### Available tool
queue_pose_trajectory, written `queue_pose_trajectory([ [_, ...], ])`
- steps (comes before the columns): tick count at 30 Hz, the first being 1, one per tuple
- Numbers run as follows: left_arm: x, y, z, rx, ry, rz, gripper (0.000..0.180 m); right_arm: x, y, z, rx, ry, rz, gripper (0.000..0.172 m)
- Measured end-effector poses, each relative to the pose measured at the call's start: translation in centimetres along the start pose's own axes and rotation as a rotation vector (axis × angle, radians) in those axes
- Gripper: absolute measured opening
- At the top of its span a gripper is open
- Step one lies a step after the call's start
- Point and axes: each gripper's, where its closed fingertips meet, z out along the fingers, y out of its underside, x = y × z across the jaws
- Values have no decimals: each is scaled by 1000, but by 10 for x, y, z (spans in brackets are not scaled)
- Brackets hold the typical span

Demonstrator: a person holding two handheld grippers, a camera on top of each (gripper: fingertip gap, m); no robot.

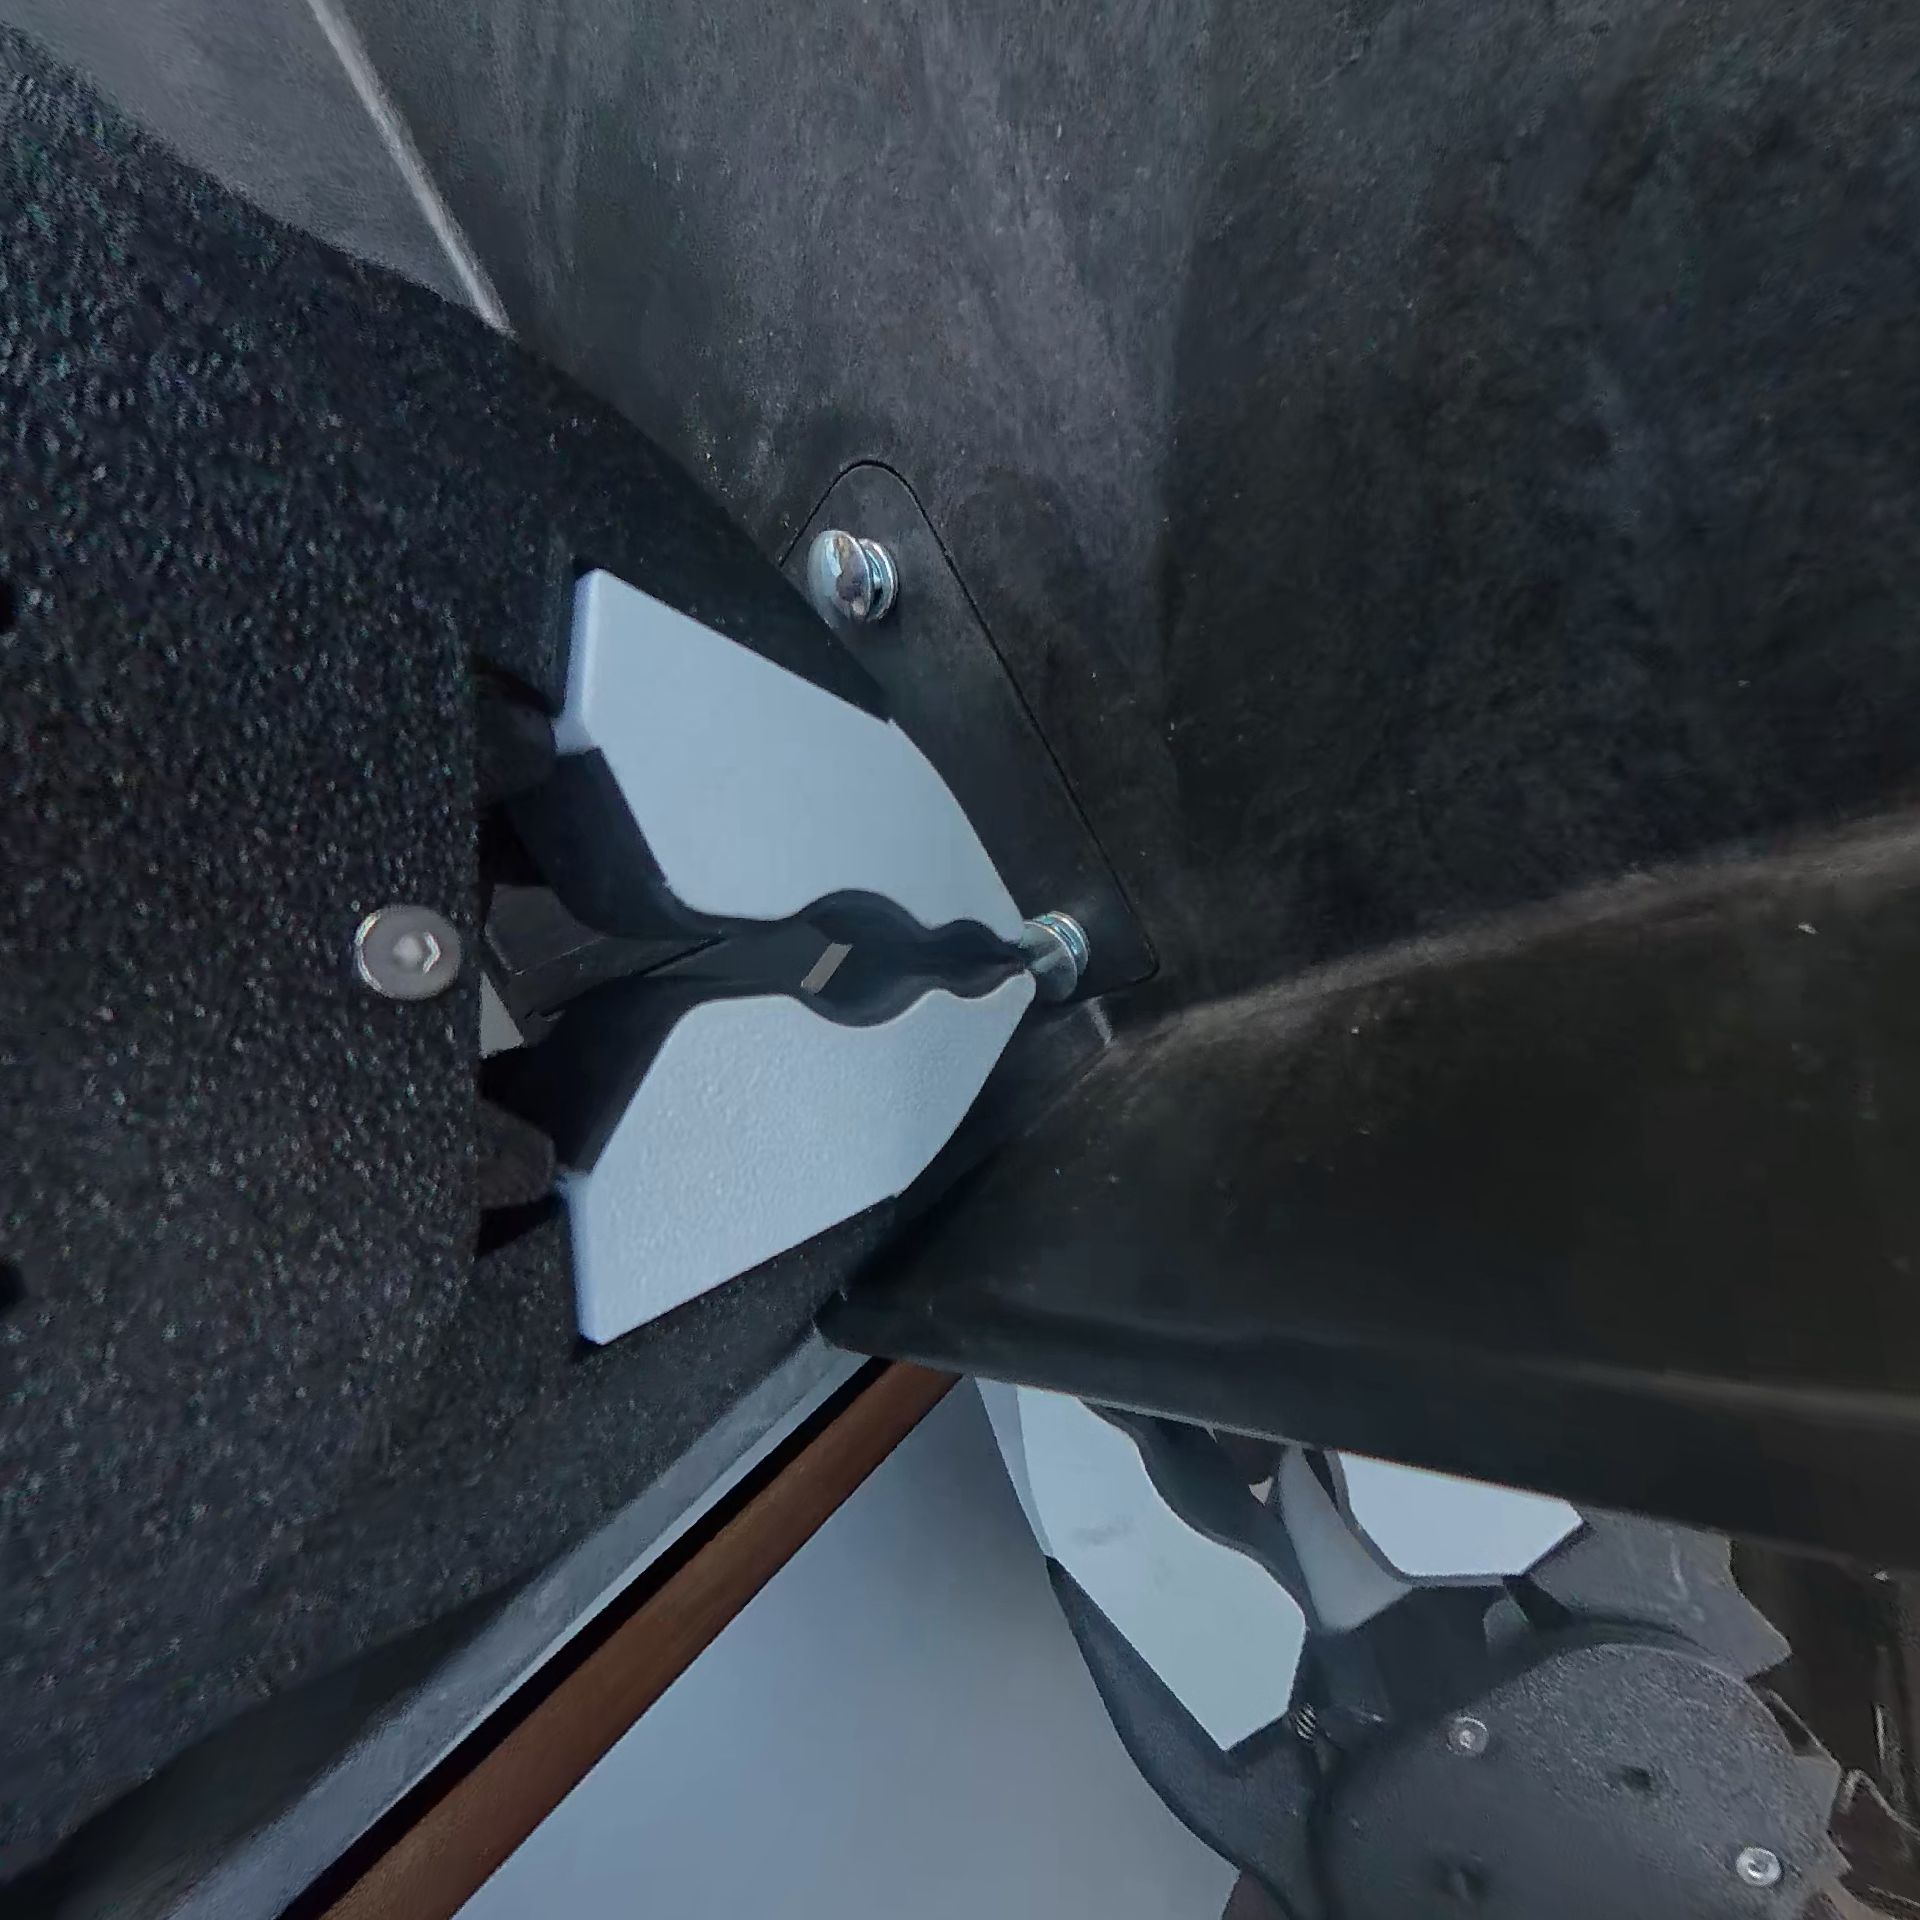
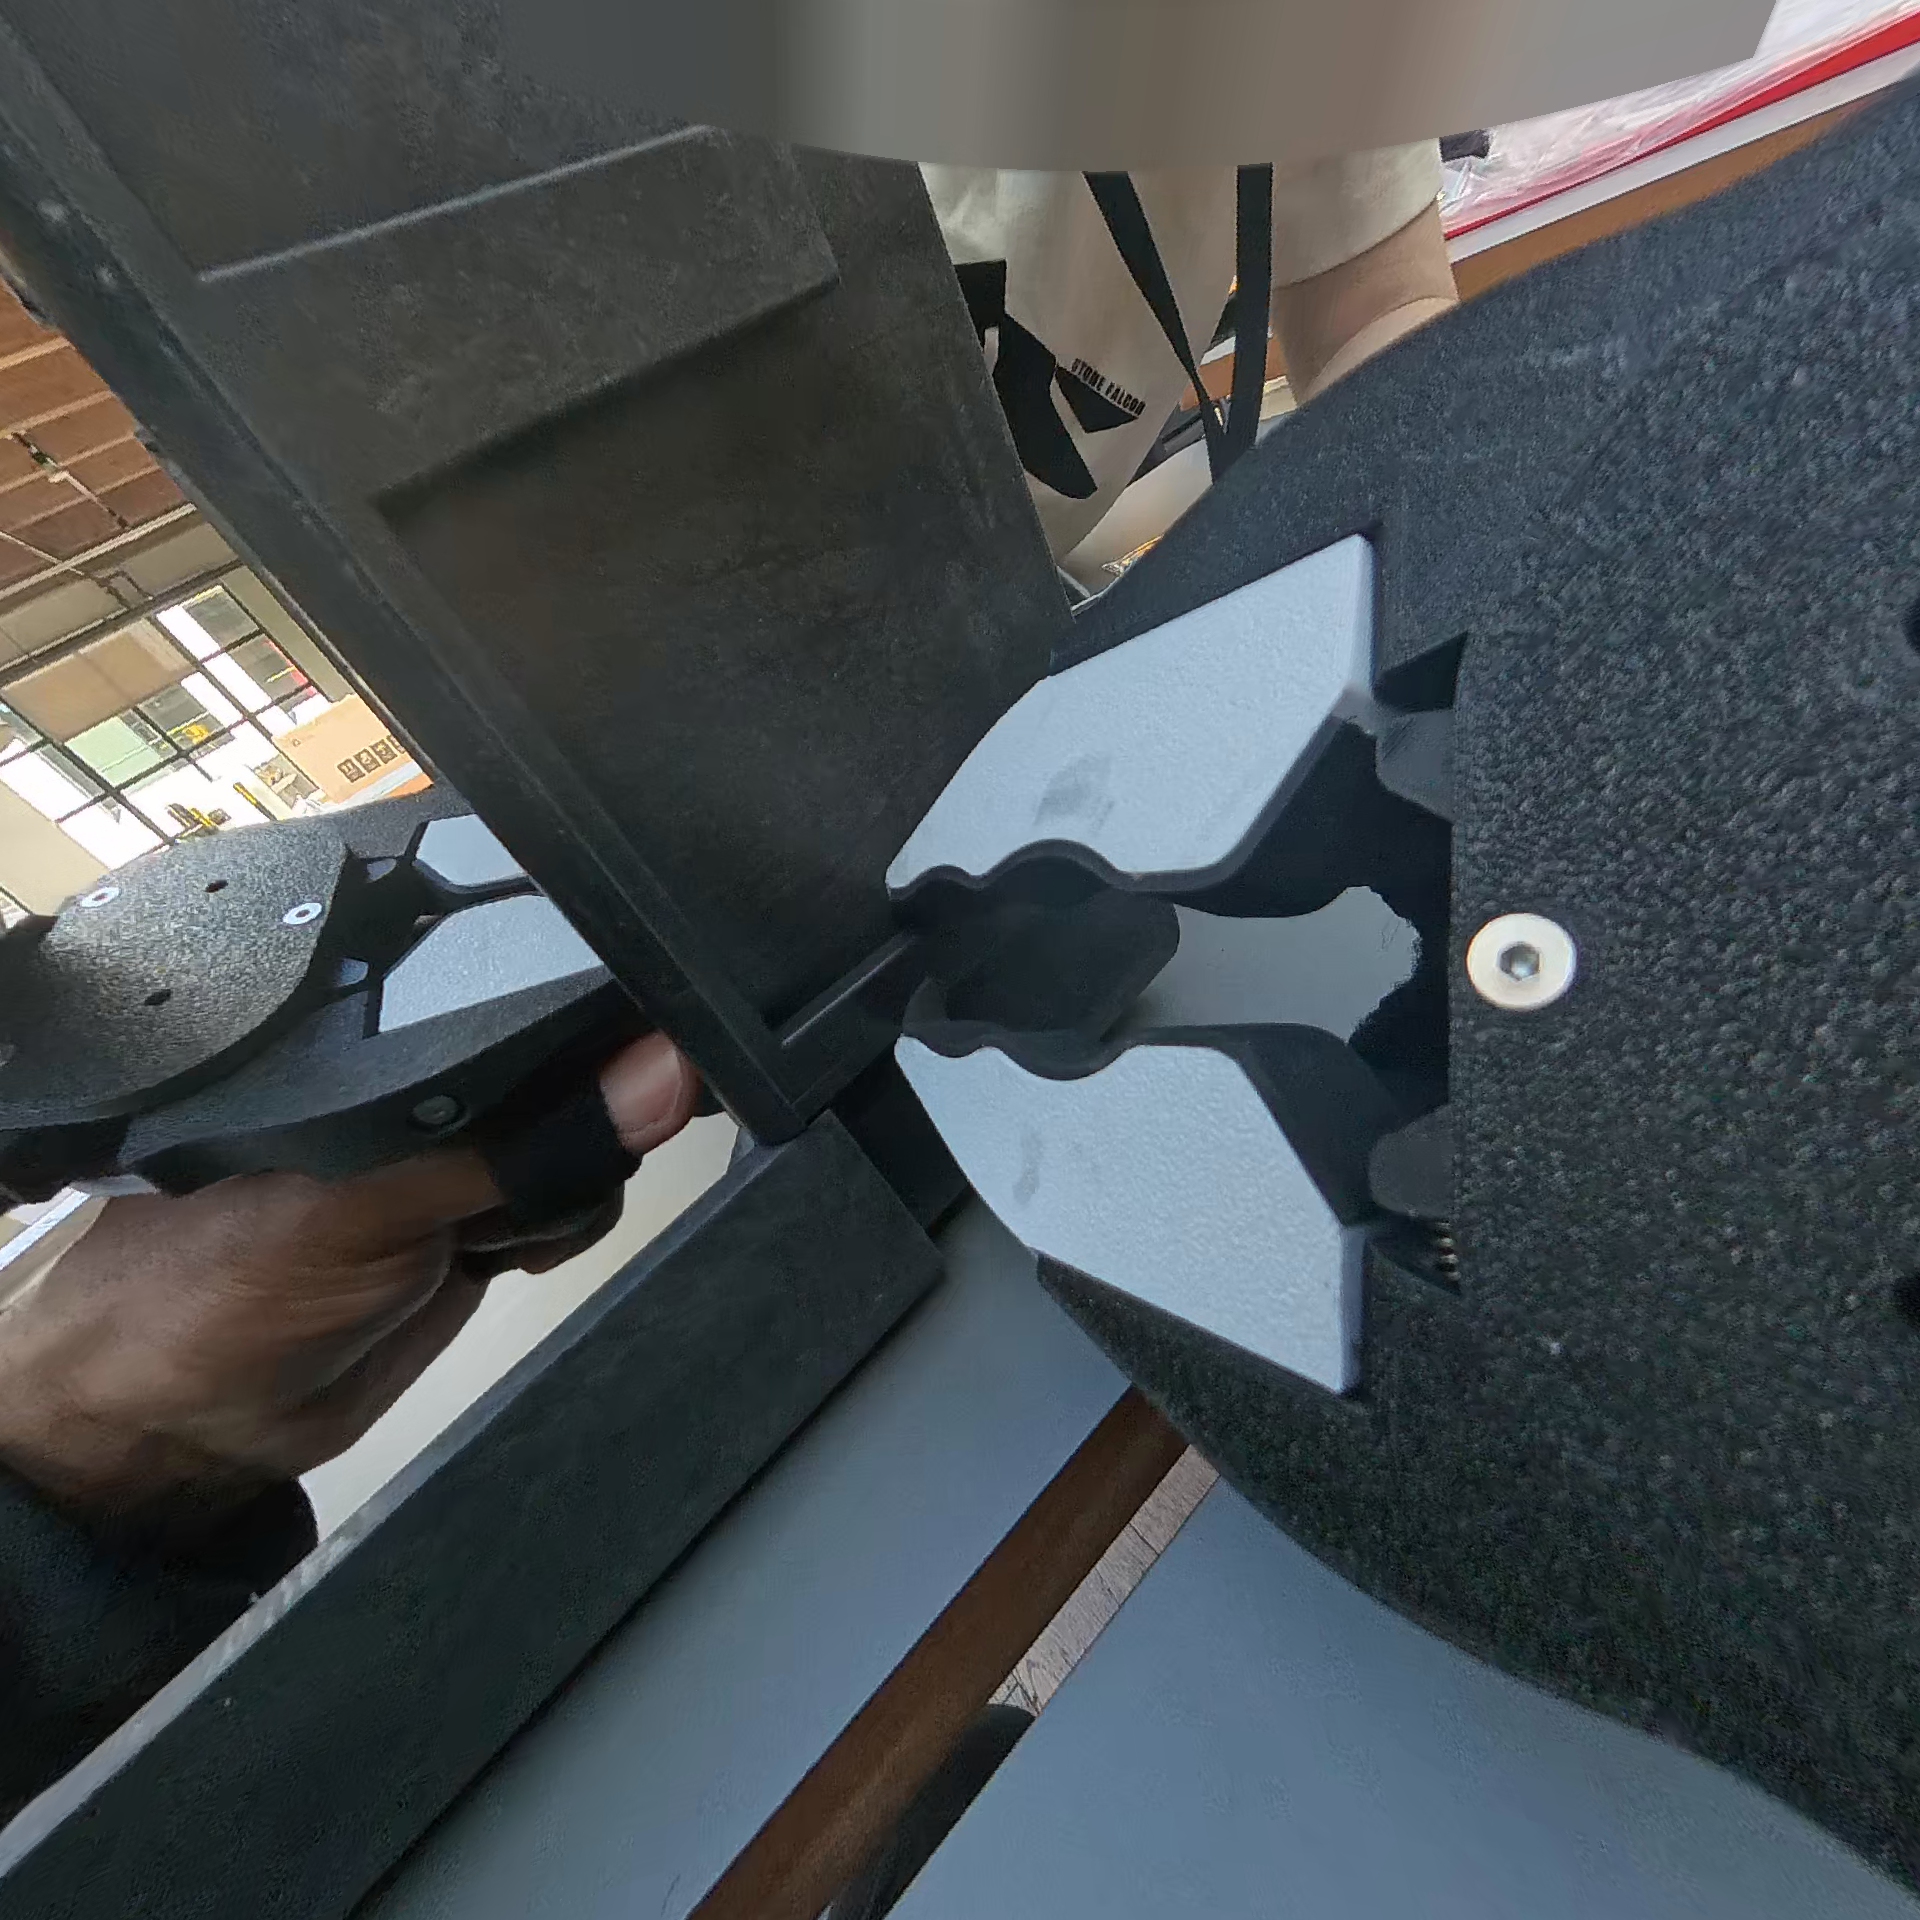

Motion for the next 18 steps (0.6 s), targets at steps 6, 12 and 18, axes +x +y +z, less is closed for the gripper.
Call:
queue_pose_trajectory([
  [6, 2, -11, -3, 69, -31, 80, 0, 1, -1, 0, 10, 8, 1, 19],
  [12, 4, -12, -3, 72, -66, 210, 0, 0, -1, 0, 14, 13, -5, 19],
  [18, 1, -5, -4, 45, -87, 264, 0, 0, -1, 0, 26, 19, 2, 19],
])
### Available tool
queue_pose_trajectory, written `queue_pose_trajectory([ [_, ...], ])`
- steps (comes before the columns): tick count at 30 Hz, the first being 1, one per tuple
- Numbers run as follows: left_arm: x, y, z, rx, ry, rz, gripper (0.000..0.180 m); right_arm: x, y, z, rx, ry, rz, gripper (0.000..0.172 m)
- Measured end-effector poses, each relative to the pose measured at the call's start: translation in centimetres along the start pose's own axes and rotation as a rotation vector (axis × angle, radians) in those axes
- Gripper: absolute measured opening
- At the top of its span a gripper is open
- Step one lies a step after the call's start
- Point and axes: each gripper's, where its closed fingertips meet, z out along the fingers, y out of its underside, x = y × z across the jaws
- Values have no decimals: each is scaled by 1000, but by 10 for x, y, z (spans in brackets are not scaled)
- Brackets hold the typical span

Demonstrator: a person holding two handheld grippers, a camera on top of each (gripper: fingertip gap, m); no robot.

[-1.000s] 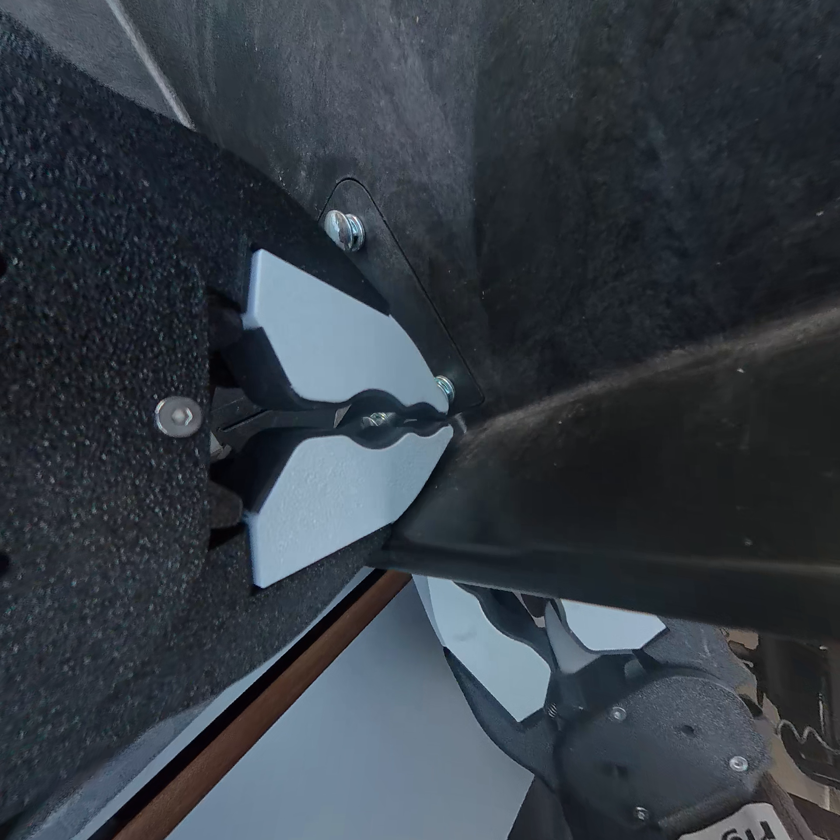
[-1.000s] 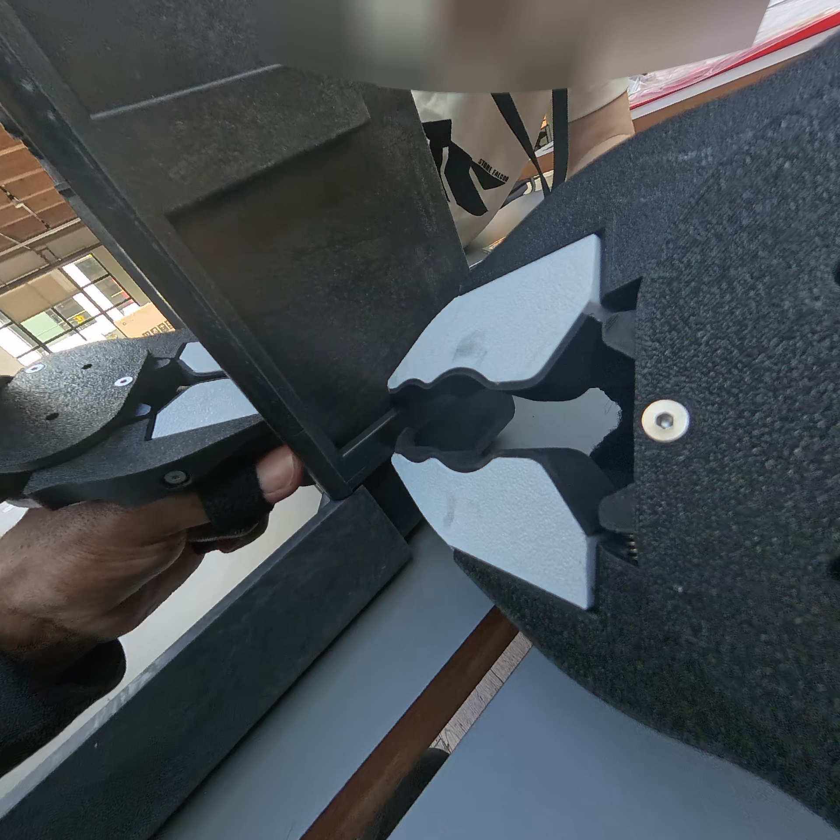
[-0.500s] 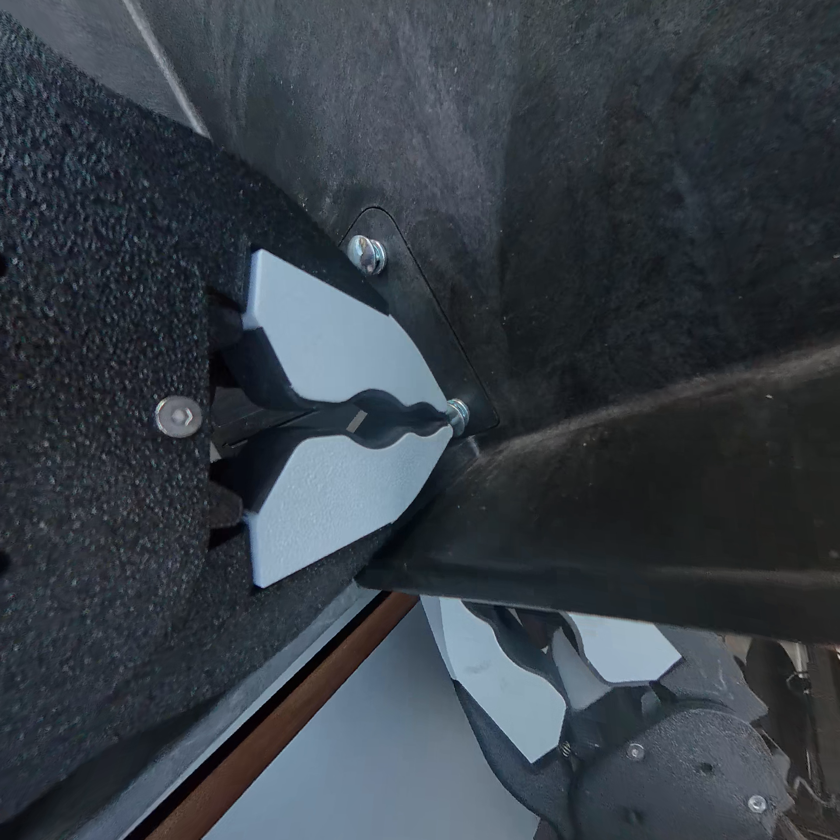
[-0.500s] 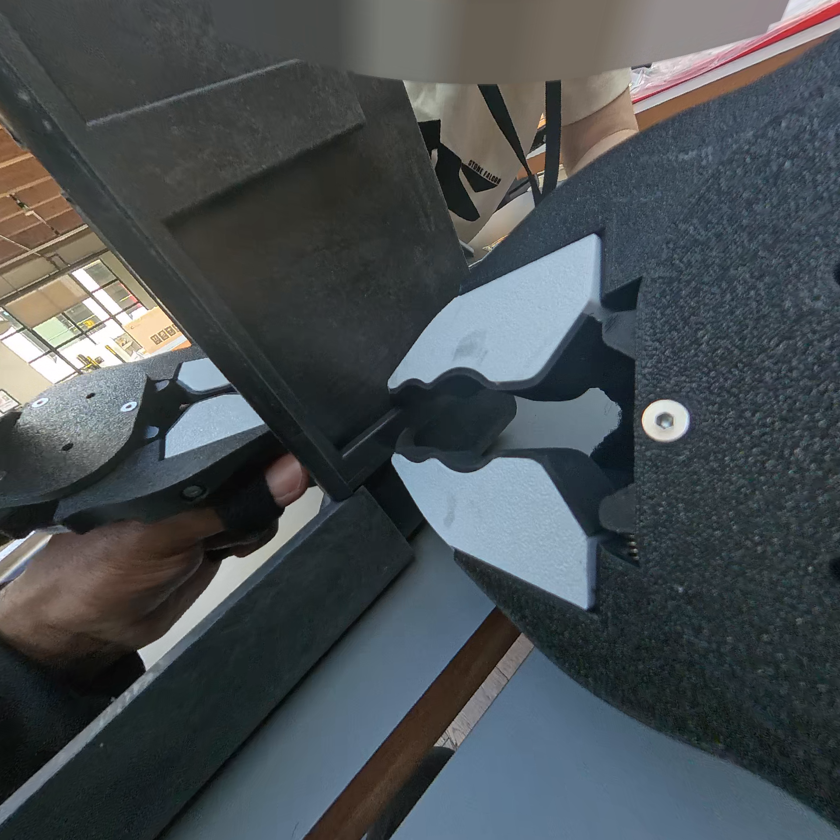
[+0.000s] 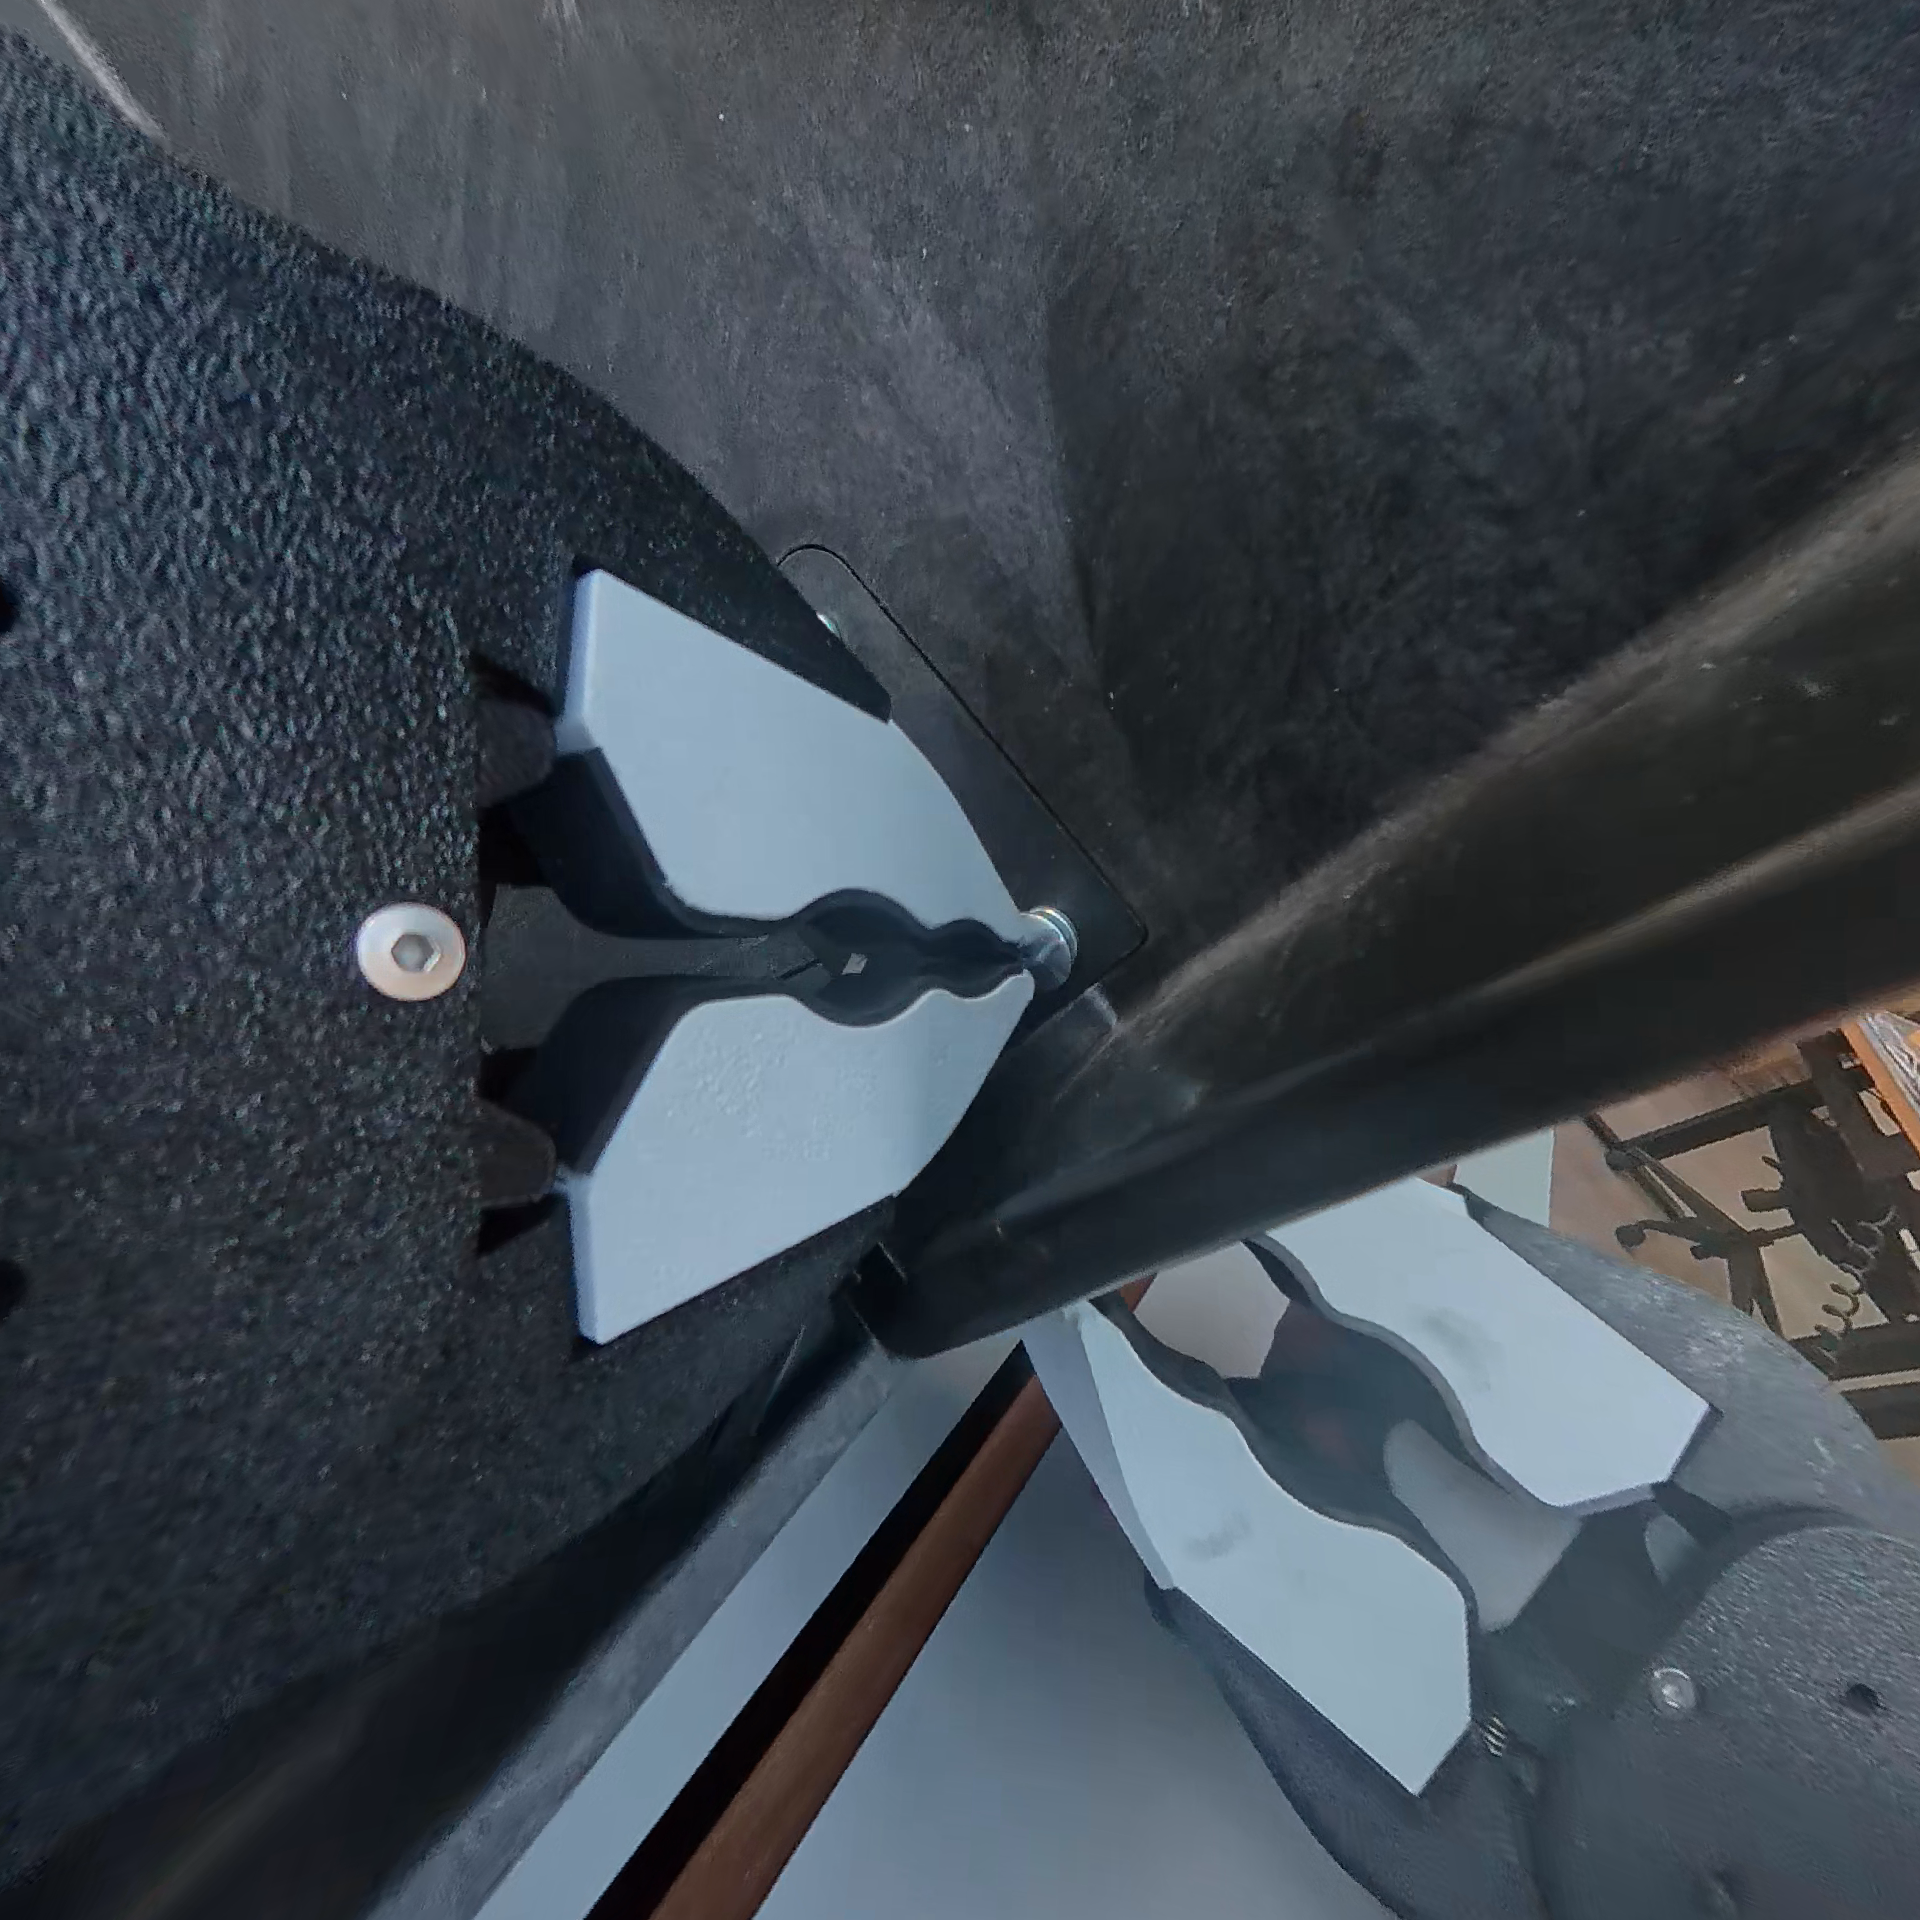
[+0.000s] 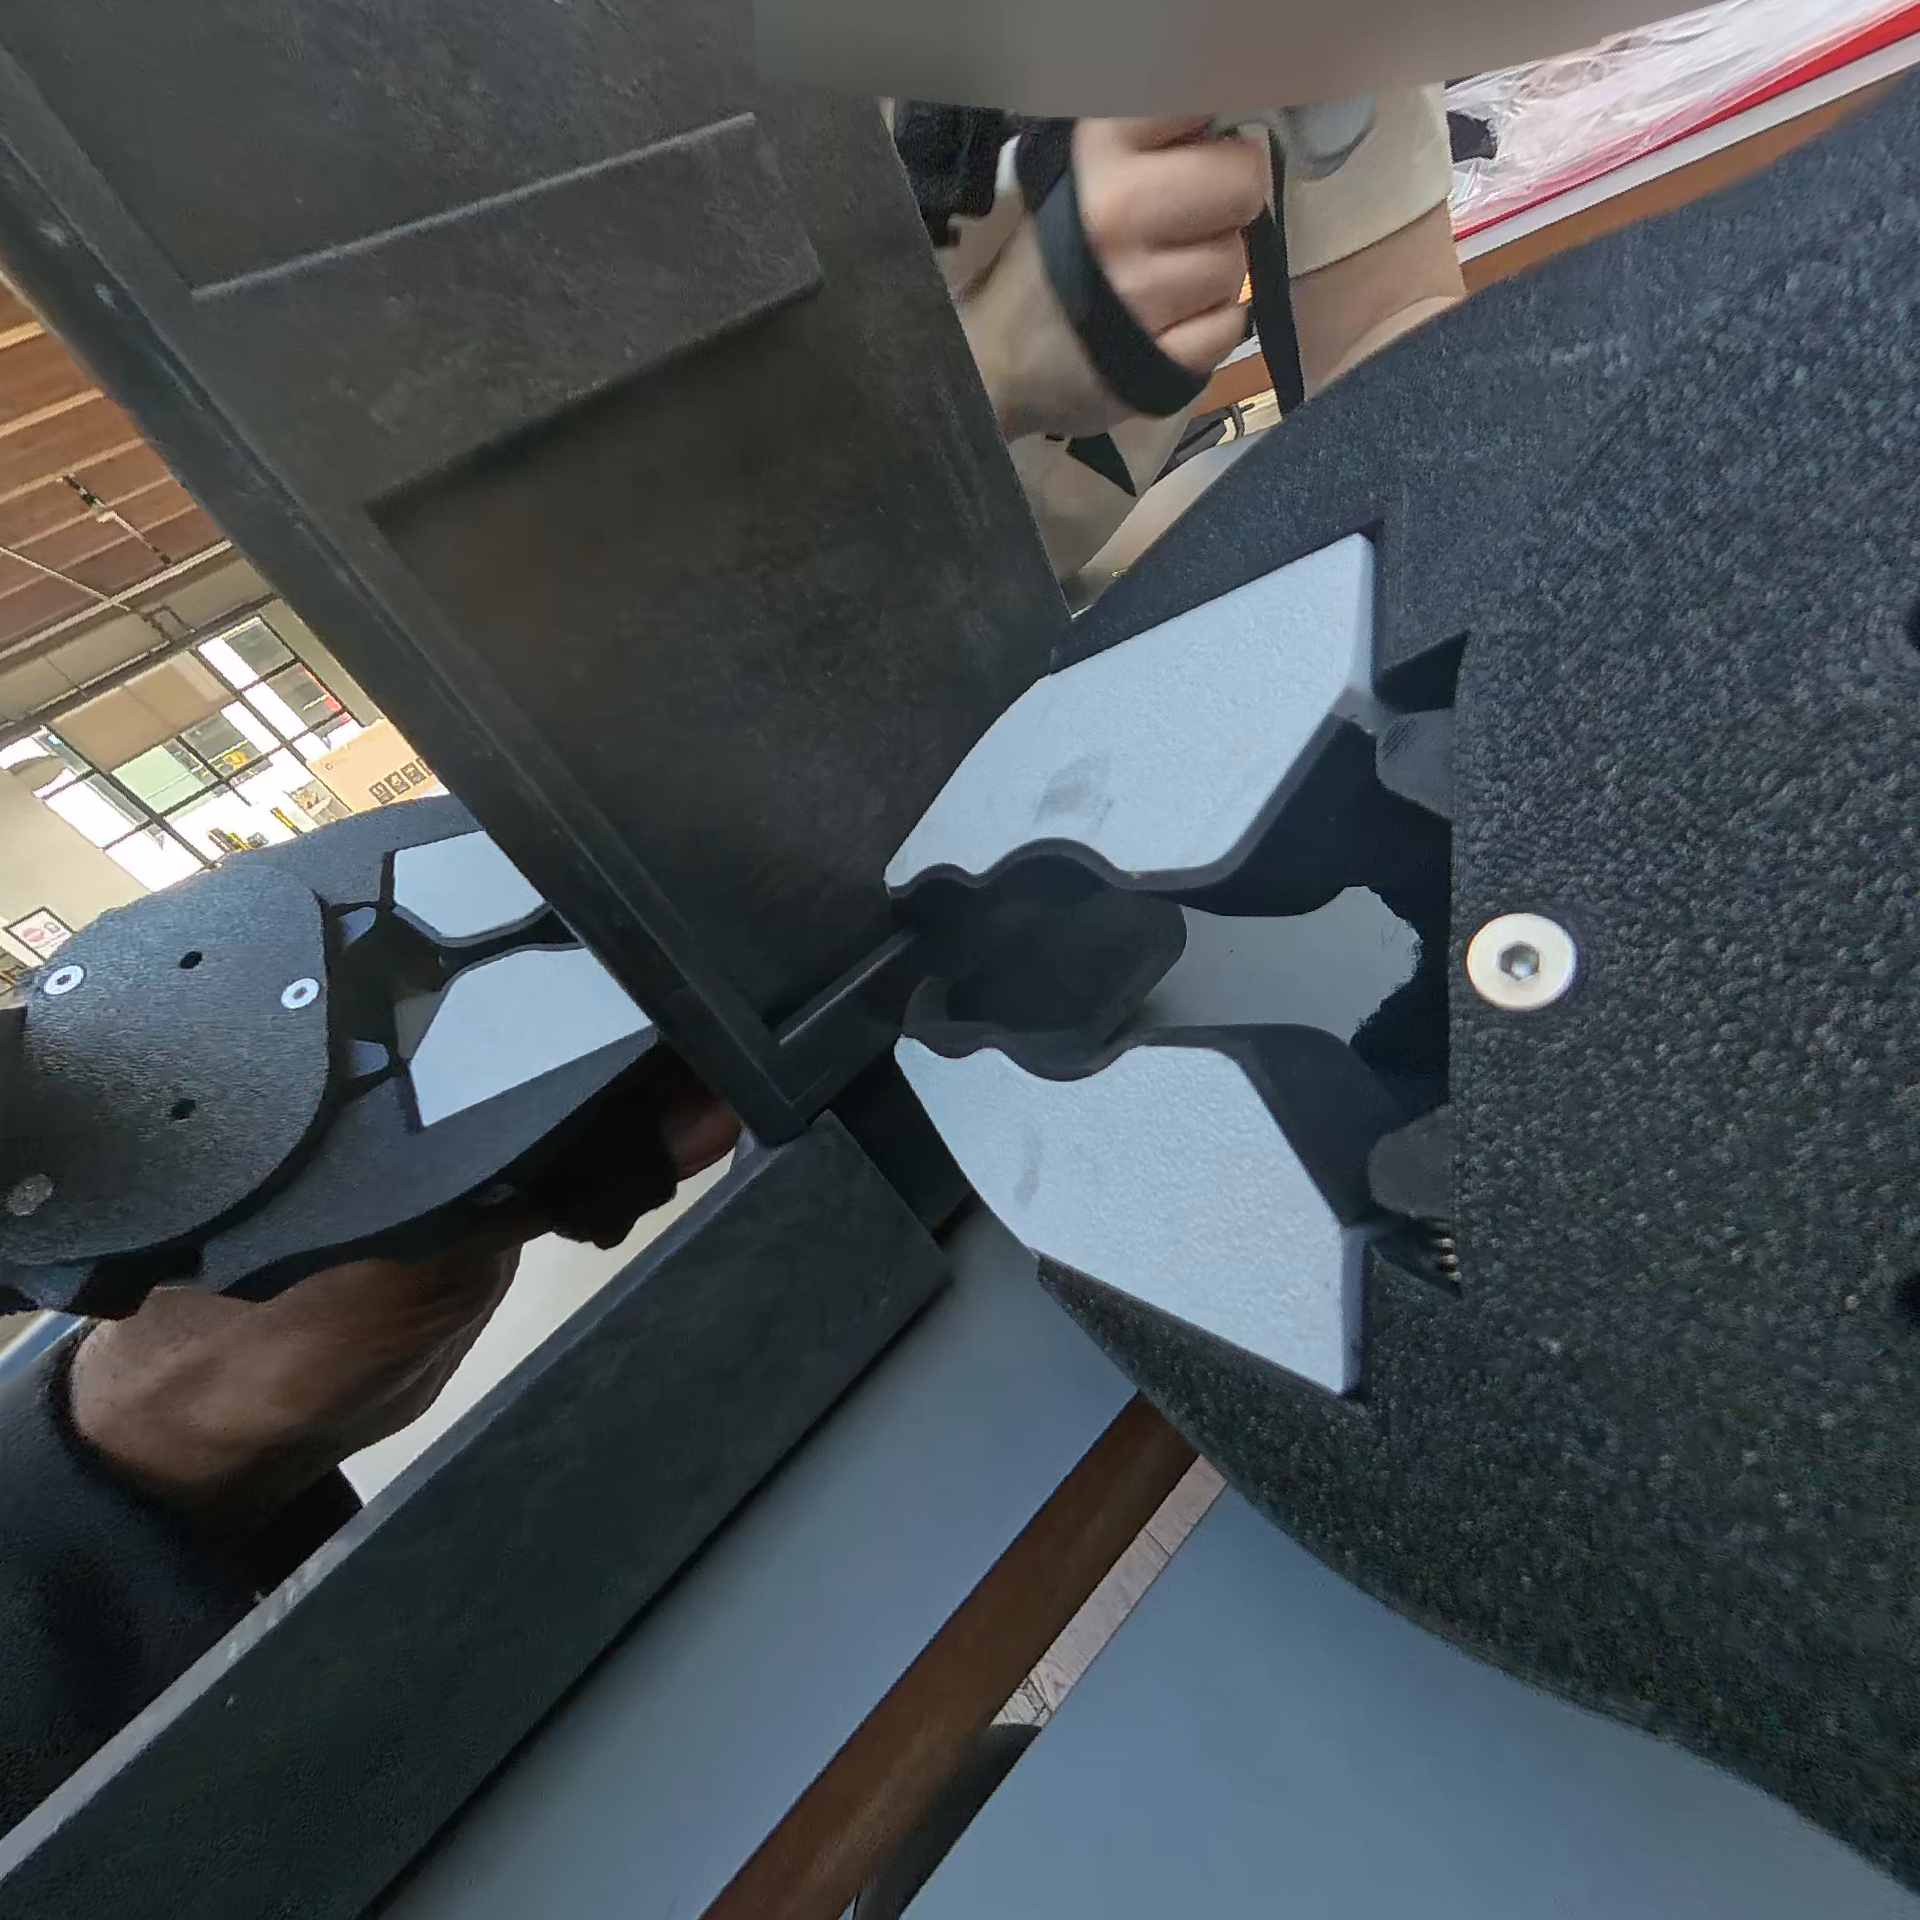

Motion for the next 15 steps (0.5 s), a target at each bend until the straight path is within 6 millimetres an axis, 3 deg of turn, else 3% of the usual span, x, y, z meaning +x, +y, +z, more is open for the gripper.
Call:
queue_pose_trajectory([
  [15, 2, -2, 1, 47, 55, 65, 0, 0, 1, 0, 18, 11, 21, 20],
])
